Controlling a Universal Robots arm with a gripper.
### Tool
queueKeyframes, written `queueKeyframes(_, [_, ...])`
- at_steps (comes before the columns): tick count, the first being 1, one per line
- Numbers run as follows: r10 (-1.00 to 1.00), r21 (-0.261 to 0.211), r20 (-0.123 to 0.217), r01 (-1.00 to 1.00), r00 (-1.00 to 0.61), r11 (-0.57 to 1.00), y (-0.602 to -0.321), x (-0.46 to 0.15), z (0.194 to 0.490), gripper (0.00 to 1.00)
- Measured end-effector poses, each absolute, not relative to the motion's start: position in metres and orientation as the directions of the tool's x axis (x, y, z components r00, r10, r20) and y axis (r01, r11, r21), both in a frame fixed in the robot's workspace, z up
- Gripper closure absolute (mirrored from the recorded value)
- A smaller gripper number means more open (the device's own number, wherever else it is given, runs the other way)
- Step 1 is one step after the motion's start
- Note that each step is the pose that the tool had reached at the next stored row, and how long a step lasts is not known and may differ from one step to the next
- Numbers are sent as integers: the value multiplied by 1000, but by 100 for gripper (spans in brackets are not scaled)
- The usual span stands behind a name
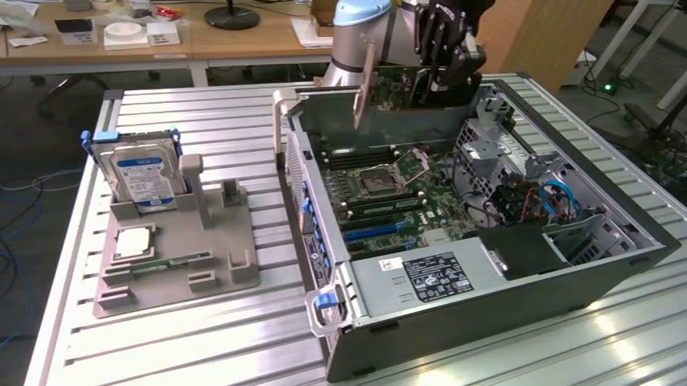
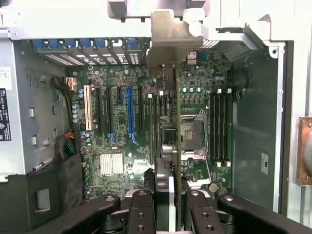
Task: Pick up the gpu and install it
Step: 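Insert the gpu into the slot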
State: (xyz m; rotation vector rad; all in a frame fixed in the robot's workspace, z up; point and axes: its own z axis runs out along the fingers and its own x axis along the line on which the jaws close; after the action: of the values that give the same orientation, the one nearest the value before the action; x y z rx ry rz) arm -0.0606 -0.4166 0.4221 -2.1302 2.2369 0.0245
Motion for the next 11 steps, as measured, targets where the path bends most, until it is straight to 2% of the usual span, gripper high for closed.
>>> queueKeyframes(8, [-998, -28, -51, -999, -35, 37, -417, -61, 409, 71])
queueKeyframes(11, [-998, -45, -51, -998, -35, 37, -417, -61, 407, 71])
